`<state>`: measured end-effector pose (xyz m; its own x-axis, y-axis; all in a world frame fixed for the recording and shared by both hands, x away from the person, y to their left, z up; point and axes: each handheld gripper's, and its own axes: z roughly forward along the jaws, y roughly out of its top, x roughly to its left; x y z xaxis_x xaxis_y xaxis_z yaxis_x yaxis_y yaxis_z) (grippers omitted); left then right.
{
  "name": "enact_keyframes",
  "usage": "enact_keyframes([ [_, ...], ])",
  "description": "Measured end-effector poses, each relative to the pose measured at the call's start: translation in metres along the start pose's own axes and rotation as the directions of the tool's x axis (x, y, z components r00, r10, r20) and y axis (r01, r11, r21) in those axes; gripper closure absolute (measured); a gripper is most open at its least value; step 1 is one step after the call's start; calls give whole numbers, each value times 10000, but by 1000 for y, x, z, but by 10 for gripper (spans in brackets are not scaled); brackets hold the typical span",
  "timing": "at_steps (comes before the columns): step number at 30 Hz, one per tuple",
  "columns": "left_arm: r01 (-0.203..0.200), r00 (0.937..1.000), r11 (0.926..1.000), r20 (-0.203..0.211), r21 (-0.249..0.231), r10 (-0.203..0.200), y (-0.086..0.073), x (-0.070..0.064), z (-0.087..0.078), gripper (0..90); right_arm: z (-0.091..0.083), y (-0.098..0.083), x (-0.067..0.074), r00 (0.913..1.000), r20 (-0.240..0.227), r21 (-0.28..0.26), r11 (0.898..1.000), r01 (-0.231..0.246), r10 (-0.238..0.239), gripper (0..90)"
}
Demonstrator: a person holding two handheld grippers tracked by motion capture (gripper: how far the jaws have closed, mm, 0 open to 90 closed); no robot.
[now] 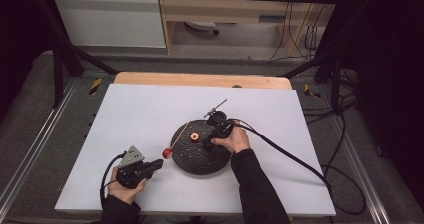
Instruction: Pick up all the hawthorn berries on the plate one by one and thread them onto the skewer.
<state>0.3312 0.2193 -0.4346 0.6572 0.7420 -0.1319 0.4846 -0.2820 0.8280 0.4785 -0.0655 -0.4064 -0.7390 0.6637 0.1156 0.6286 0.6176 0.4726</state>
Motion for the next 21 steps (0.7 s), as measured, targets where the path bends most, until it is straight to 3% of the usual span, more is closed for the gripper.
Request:
enact_keyframes([
  [11, 10, 10000, 10000, 7, 24, -10, 0, 0, 1, 883, 7, 1, -3, 9982, -442, 367, 9985, -397, 414, 606],
  [21, 6, 10000, 10000, -2, 27, -6, 0, 0, 0, 883, 7, 2, -5, 9953, -555, 475, 9959, -769, 795, 618],
])
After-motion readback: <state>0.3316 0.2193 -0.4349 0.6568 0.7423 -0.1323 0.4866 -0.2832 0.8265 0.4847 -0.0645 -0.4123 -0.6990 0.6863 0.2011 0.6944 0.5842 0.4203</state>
